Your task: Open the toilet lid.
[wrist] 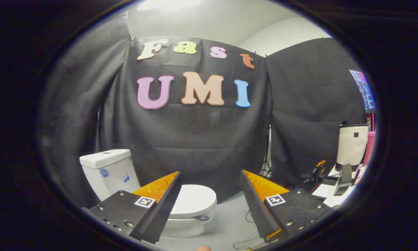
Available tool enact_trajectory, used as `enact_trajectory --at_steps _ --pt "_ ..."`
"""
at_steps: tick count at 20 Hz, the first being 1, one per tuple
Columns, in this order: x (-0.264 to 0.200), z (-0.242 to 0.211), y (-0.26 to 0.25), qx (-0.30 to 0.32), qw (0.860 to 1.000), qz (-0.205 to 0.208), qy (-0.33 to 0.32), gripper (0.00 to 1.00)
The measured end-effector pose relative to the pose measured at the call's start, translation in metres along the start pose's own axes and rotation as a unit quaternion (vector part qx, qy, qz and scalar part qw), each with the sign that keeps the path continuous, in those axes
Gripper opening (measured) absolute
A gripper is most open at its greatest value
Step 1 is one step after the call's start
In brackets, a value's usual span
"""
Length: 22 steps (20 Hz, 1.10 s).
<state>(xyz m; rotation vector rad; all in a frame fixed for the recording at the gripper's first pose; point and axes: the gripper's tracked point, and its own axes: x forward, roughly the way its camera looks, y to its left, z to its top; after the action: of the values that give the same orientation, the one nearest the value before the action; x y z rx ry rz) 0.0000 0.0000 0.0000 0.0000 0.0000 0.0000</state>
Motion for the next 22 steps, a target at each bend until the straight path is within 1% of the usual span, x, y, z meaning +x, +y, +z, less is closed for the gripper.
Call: enact_trajectory --at_steps 3,13,17,22 --pt "-0.006 -0.003 -0.008 -0.007 1.000 -0.007 0.008 0.99" --pt "-0.016 -0.019 -0.005 -0.019 1.000 0.001 0.022 0.99" --pt "-0.025 -0.027 -0.004 -0.014 1.000 0.012 0.017 0.99" --pt "-0.026 -0.052 -0.008 0.006 1.000 0.014 0.021 0.99"
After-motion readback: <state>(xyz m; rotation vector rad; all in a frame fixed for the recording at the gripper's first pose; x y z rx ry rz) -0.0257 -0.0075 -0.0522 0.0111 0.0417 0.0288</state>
